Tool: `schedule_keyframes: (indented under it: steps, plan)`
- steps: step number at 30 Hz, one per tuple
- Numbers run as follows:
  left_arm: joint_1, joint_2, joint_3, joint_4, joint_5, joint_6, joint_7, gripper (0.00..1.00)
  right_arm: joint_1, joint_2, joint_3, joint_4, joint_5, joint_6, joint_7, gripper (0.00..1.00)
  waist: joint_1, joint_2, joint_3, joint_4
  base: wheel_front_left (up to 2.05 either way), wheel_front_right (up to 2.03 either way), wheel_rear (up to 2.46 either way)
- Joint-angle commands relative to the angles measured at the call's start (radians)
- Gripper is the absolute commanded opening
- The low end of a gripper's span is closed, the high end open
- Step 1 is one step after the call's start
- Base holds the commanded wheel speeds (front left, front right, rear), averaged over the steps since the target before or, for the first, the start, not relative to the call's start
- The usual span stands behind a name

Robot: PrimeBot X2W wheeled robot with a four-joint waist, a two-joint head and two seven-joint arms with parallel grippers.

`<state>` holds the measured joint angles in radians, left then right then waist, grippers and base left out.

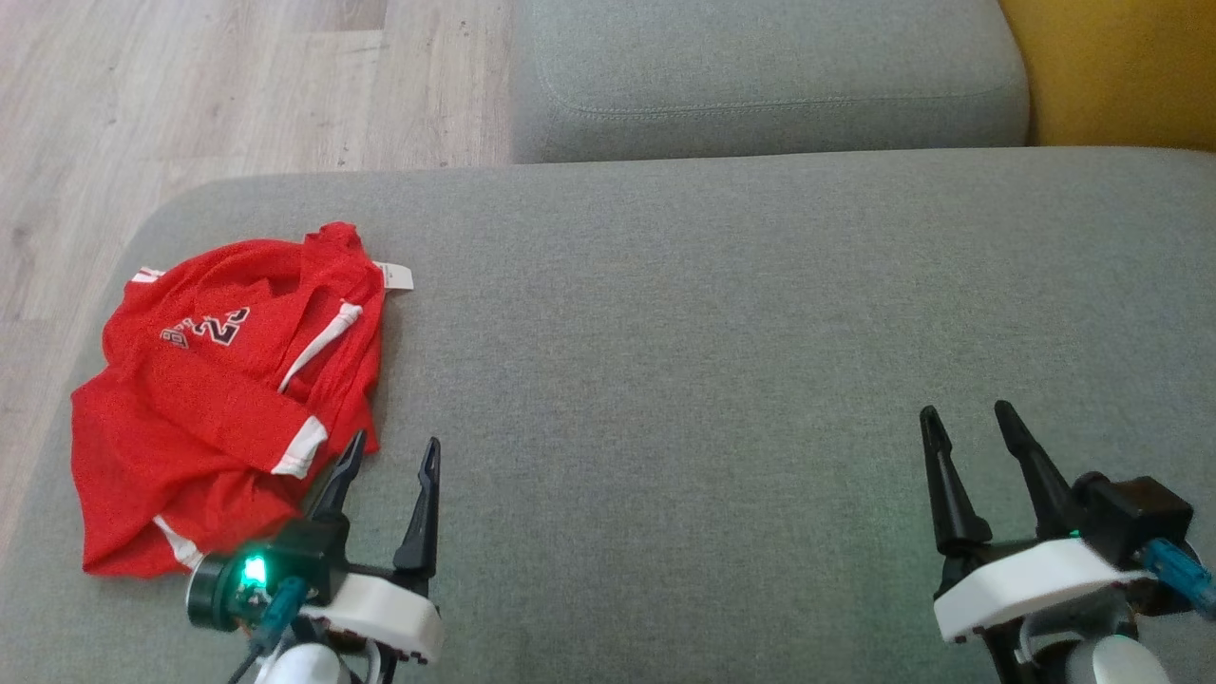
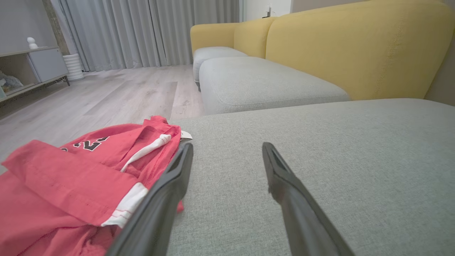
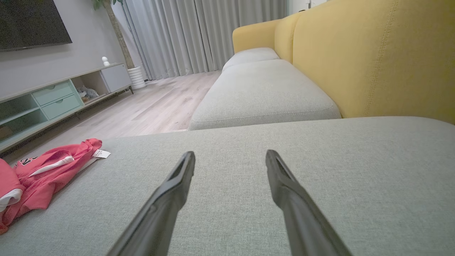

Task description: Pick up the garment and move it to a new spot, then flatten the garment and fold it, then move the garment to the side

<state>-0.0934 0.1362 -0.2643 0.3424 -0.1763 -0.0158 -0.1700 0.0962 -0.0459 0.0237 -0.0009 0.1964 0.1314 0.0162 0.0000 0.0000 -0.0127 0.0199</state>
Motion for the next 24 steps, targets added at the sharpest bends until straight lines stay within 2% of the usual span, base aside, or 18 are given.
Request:
schedule_keyframes:
  steps: [1,24]
  plan:
    - [-0.047,0.019,0.023,-0.027,0.028,0.012,-0.017,1.00,-0.024,-0.005,0.021,-0.047,-0.025,-0.001,-0.015,1.00,0.0000,0.0000,0.000,0.000,0.00,0.00,0.00]
    - [-0.047,0.020,0.024,-0.013,0.000,0.030,-0.029,1.00,-0.024,-0.004,-0.006,-0.031,-0.005,-0.001,-0.030,1.00,0.0000,0.0000,0.004,0.008,0.00,0.00,0.00]
